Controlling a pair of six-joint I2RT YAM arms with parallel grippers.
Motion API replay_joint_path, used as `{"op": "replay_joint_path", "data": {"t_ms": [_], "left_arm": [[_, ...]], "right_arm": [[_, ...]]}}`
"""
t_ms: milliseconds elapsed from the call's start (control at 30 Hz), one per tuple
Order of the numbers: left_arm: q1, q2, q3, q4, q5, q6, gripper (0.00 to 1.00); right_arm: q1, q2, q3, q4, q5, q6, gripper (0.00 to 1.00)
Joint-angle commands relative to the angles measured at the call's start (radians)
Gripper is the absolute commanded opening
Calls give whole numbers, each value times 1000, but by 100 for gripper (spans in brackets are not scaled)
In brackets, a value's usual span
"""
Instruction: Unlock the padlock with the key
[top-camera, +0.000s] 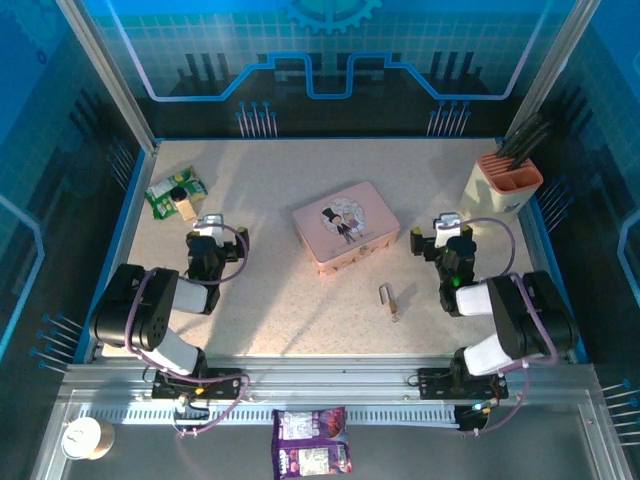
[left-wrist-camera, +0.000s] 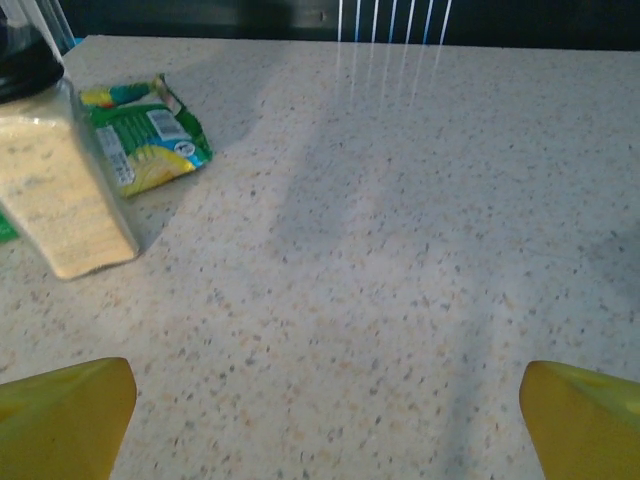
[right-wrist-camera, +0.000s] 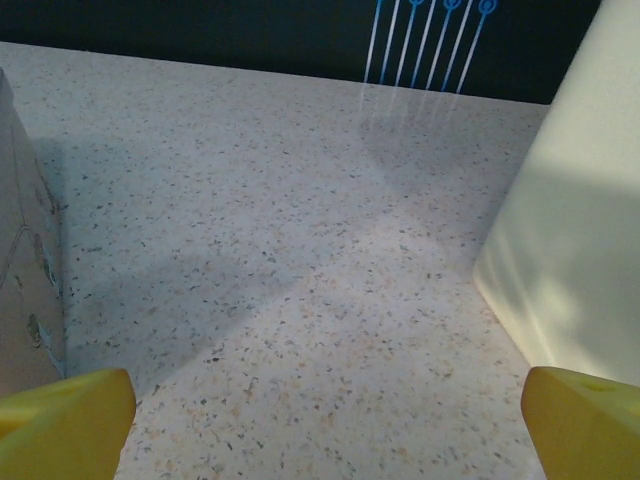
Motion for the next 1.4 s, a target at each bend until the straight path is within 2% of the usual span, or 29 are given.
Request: {"op": "replay_joint_path", "data": {"t_ms": [0, 67, 167, 1167, 1367], "left_arm": [[8, -1, 65, -40, -7, -4, 99], [16, 0, 65, -44, -22, -21, 99], [16, 0, 65, -41, -30, -23, 99], [16, -1, 64, -41, -31, -22, 99], [16, -1, 64, -41, -31, -23, 99]], "right_arm": [[-16, 14, -9, 113, -61, 18, 99], [-30, 22, 20, 81, -59, 31, 100], [-27, 17, 96, -77, -20, 45, 100], [-2, 22, 107, -86, -3, 18, 100], [-20, 19, 104, -87, -36, 29, 100]]}}
